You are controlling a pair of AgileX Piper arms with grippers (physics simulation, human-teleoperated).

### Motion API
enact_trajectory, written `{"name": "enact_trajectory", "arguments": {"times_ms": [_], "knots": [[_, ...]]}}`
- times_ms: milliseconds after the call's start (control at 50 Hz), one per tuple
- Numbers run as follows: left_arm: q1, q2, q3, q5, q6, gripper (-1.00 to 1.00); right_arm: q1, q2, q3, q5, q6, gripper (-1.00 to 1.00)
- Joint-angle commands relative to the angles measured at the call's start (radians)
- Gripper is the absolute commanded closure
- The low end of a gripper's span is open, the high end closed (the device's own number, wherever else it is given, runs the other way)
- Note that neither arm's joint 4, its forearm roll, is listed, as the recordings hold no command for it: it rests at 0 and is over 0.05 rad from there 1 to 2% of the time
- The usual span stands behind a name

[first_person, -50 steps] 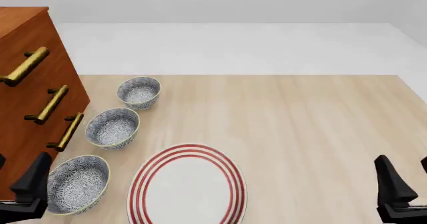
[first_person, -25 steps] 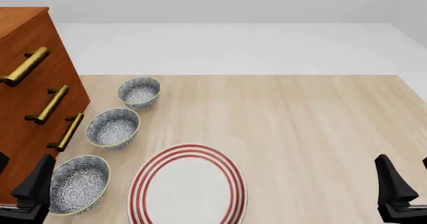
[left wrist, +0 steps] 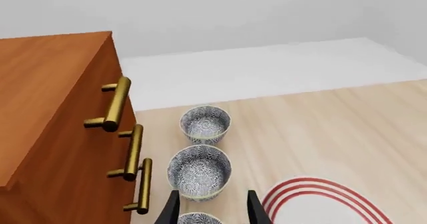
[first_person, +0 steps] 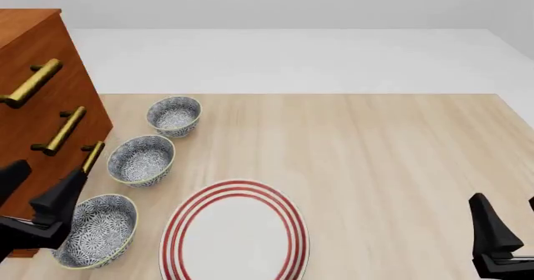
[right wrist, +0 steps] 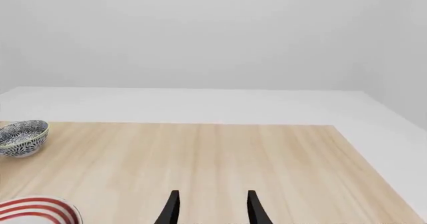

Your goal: Pick up the bowl and put it in the middle on the plate.

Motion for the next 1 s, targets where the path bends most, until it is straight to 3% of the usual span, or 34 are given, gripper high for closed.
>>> {"name": "enact_trajectory", "arguments": {"times_ms": [20, 60, 120, 180, 240, 280, 320, 400, 460, 520, 560, 660, 720, 780, 860, 900, 980, 1000], "knots": [[-0.056, 0.189, -0.094, -0.014, 0.073, -1.0, -0.001, 0.001, 0.001, 0.002, 0.006, -1.0], [-0.026, 0.275, -0.103, -0.052, 0.123, -1.0, 0.001, -0.005, -0.003, 0.0, -0.014, -1.0], [-0.058, 0.331, -0.139, -0.059, 0.129, -1.0, -0.002, 0.005, -0.001, 0.005, 0.015, -1.0], [-0.079, 0.398, -0.157, -0.071, 0.155, -1.0, 0.001, -0.005, -0.002, -0.001, -0.013, -1.0], [-0.069, 0.444, -0.187, -0.073, 0.171, -1.0, -0.002, 0.003, -0.002, 0.008, 0.015, -1.0], [-0.096, 0.503, -0.21, -0.061, 0.134, -1.0, -0.001, 0.001, 0.0, 0.002, 0.006, -1.0], [-0.114, 0.533, -0.224, -0.055, 0.141, -1.0, 0.001, -0.004, -0.002, -0.001, -0.013, -1.0], [-0.133, 0.597, -0.24, -0.058, 0.179, -1.0, -0.001, 0.001, -0.001, 0.006, 0.01, -1.0], [-0.171, 0.633, -0.25, -0.05, 0.218, -1.0, 0.001, -0.004, 0.001, -0.004, -0.01, -1.0], [-0.17, 0.649, -0.288, -0.022, 0.195, -1.0, -0.002, 0.004, 0.001, 0.002, 0.013, -1.0], [-0.161, 0.667, -0.304, -0.018, 0.2, -1.0, 0.0, -0.003, 0.0, 0.001, -0.004, -1.0], [-0.182, 0.73, -0.304, -0.022, 0.225, -1.0, -0.002, 0.005, 0.001, 0.004, 0.015, -1.0], [-0.174, 0.759, -0.301, -0.034, 0.235, -1.0, 0.001, -0.005, -0.001, -0.003, -0.013, -1.0], [-0.168, 0.785, -0.303, -0.041, 0.233, -1.0, -0.002, 0.002, 0.001, 0.004, 0.011, -1.0], [-0.178, 0.829, -0.307, -0.059, 0.22, -1.0, 0.0, -0.004, 0.0, -0.001, -0.007, -1.0], [-0.166, 0.856, -0.304, -0.065, 0.264, -1.0, -0.002, 0.0, -0.001, 0.008, 0.011, -1.0], [-0.144, 0.872, -0.327, -0.055, 0.27, -1.0, 0.001, -0.004, -0.001, -0.001, -0.01, -1.0], [-0.135, 0.881, -0.323, -0.064, 0.298, -1.0, 0.0, -0.004, -0.002, 0.003, -0.005, -1.0]]}}
